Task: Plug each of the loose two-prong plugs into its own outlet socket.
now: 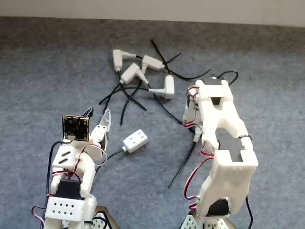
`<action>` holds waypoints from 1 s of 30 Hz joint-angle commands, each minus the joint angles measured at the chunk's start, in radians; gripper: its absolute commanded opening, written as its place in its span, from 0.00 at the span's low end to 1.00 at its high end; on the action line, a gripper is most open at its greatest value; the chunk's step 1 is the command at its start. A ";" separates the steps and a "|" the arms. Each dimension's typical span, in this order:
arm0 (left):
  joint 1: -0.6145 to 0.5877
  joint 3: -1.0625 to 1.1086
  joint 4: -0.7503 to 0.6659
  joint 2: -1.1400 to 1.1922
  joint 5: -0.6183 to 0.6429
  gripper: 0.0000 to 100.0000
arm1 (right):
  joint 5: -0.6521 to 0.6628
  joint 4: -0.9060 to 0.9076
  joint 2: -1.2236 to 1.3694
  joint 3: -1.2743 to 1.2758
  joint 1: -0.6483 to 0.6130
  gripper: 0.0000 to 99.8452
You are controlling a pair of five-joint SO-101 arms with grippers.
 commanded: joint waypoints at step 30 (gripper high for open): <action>0.008 0.022 0.003 -0.013 0.000 0.16 | 0.141 -0.013 -0.007 -0.022 0.013 0.19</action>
